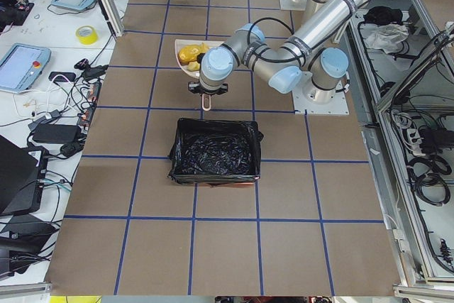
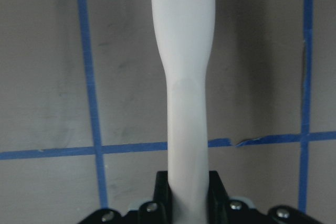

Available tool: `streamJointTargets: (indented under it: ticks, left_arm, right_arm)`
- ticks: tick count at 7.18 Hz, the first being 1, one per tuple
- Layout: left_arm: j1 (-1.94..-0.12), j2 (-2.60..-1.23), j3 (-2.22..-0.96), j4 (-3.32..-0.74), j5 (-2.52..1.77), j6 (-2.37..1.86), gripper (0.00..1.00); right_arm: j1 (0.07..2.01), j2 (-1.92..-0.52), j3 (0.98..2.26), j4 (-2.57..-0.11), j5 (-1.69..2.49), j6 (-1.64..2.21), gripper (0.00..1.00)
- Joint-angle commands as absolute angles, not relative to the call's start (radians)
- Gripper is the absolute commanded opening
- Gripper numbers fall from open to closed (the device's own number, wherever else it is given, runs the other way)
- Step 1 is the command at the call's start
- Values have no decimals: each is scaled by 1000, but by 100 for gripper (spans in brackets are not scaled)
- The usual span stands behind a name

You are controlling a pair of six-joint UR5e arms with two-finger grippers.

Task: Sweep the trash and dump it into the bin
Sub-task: 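Lift the dustpan over the bag with the left gripper while the right withdraws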

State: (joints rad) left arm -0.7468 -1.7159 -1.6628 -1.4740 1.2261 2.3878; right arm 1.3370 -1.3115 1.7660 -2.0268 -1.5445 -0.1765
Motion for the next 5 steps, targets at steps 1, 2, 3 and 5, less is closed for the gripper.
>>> streamJointTargets:
  ticks: [1,2,3,5]
  left_arm:
    - [-660,-1767,-1533,-1479,1355,2485,0]
    - [-631,-1799,-1469,-1451,1426,2511,0]
    - [-615,-1839,-1421,-1362,1471,2523,0]
    - [-617,-1871,-1387,-1225,1701,2494,0]
  right_arm:
    - [1246,-1286,1778,-2081,-1551,-271,1]
    - [1200,-1285,1782,-2079,-1551,-334,1]
    - [1177,-1287,1805,-2083,-1545,-347,1]
    - [1177,-1295,1871,-2141,-1545,-336,2]
